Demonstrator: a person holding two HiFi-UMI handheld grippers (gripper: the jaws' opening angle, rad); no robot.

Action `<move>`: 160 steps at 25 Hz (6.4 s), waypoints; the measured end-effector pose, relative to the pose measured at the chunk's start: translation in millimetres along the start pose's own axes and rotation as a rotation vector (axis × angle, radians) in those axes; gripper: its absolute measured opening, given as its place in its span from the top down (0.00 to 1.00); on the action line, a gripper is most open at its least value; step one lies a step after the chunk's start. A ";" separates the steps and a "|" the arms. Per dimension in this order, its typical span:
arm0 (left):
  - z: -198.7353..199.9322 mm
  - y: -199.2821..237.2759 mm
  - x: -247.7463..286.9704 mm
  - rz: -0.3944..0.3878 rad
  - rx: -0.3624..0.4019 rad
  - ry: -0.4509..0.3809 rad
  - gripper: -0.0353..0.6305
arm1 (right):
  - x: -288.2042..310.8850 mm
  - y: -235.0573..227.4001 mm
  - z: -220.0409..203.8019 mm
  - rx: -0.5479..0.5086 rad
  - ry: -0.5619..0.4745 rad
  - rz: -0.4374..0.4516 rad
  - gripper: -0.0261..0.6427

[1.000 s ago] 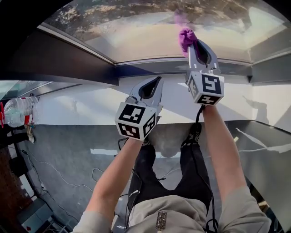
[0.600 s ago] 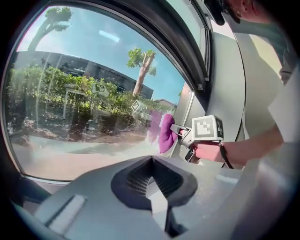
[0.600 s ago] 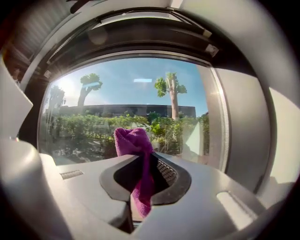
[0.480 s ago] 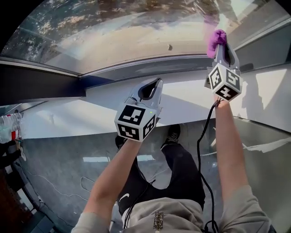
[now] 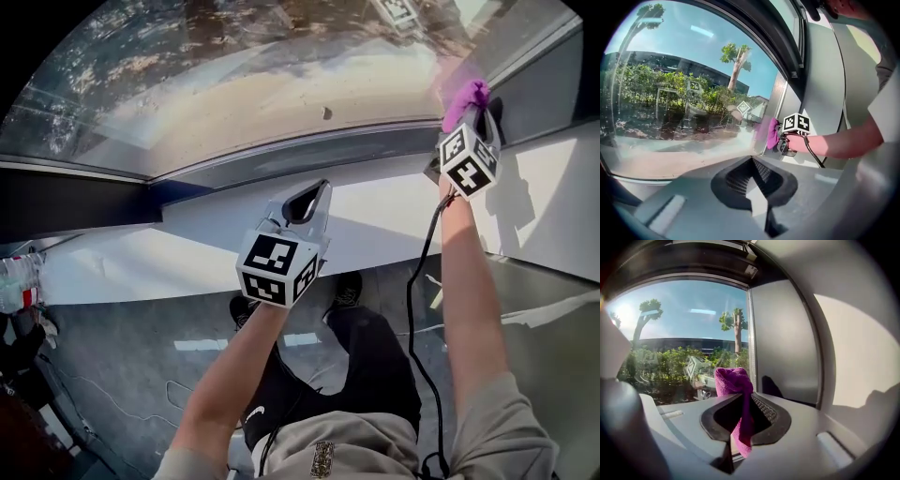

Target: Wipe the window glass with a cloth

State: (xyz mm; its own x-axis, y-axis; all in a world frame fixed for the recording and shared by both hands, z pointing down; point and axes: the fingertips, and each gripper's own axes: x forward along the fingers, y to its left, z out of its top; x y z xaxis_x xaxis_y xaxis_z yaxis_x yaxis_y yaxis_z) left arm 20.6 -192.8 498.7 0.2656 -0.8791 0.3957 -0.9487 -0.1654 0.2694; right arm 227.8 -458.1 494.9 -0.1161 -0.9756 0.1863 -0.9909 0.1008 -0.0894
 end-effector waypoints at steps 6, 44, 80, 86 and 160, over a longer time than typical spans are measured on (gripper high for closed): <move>-19.6 4.6 -2.1 0.007 -0.027 0.011 0.94 | 6.4 -26.7 -15.9 0.036 0.067 -0.126 0.86; -120.1 291.7 -345.1 0.364 -0.173 0.041 0.94 | -314.4 667.2 -207.8 -0.243 0.160 1.113 0.86; -60.3 43.4 9.6 0.016 -0.017 0.105 0.94 | -34.4 123.7 -118.8 -0.174 0.106 0.487 0.87; -65.4 27.1 30.7 0.014 -0.014 0.128 0.95 | 7.3 27.0 -118.2 -0.035 0.146 0.237 0.87; -121.5 221.3 -133.1 0.159 -0.062 0.102 0.95 | -185.7 442.5 -246.0 -0.660 0.154 0.933 0.86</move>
State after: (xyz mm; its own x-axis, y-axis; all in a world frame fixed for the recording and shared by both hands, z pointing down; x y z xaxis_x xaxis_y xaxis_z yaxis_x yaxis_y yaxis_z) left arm -203.9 -58.1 612.4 0.1318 -0.8418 0.5235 -0.9687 0.0028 0.2483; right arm -206.0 -184.4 661.4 -0.7843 -0.4386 0.4387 -0.3529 0.8971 0.2659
